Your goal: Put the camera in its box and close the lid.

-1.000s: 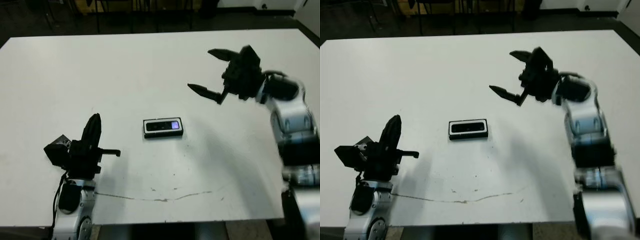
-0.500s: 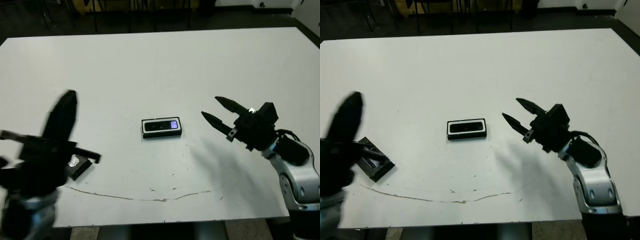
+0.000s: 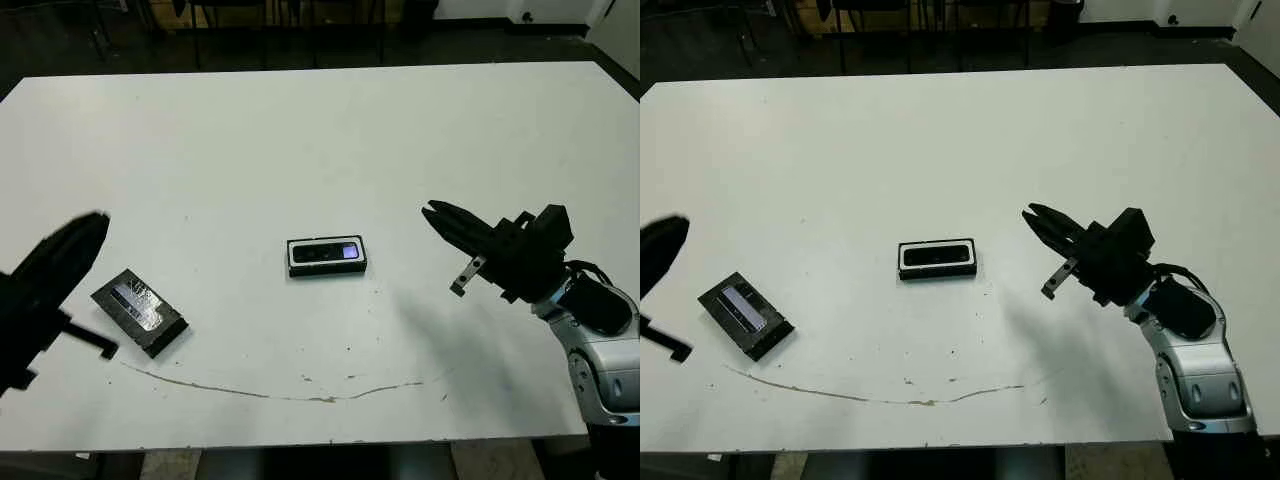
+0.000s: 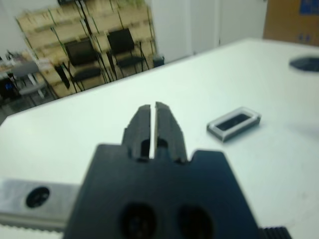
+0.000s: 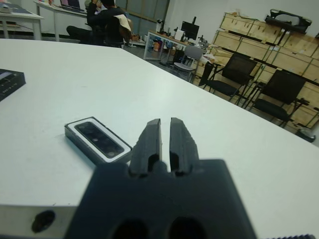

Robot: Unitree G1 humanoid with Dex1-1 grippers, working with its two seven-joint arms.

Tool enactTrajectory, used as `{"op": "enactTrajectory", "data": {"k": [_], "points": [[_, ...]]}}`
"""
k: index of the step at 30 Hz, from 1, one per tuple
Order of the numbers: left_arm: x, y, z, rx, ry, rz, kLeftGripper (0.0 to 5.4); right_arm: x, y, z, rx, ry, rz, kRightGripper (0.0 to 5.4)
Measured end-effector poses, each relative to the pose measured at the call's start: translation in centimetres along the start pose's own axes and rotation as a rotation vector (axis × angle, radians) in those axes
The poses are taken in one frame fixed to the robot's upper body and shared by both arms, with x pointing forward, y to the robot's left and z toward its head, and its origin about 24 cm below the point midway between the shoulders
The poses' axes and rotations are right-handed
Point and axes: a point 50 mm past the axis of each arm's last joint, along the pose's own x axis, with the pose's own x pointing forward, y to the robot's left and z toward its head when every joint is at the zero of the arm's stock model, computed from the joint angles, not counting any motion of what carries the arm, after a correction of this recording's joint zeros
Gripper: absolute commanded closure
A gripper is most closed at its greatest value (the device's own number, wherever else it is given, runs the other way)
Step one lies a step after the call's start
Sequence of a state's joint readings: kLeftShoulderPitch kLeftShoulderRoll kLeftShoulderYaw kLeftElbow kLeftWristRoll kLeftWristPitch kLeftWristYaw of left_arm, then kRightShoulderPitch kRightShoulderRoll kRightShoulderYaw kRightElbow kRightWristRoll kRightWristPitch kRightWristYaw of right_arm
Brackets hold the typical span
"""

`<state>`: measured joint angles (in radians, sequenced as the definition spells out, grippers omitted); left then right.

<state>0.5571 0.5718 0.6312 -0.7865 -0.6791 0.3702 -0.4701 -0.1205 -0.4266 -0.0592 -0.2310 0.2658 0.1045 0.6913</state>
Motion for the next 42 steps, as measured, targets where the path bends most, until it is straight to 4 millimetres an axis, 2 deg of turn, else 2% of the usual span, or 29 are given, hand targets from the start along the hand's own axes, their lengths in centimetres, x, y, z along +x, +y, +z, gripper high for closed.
{"op": "enactTrajectory", "data": {"k": [10,16,21,32,37,42], "points": [[-1.4,1.5,-3.2,-0.022,0.293,-0.050,5.40,-0.1,-0.9,1.4,-0.008,-0.073,-0.013,5.39],[-1.3,2.7,-2.5,0.017,0.498,-0.240,5.40,-0.5,-1.6,1.5,-0.027,-0.063,-0.025,5.39],[-0.3,4.0,-3.6,0.016,0.628,-0.357,5.40,-0.7,-1.8,1.3,-0.010,-0.069,-0.024,5.39],[2.4,2.9,-4.7,0.232,0.787,-0.488,5.40,-1.0,-2.5,1.8,0.053,-0.075,-0.010,5.39],[3.0,4.0,-6.2,0.157,0.777,-0.501,5.40,-1.1,-2.8,2.0,0.045,-0.072,-0.004,5.39],[4.0,3.5,-6.9,0.153,0.827,-0.499,5.40,-1.0,-3.1,2.1,0.038,-0.088,0.001,5.39]]}}
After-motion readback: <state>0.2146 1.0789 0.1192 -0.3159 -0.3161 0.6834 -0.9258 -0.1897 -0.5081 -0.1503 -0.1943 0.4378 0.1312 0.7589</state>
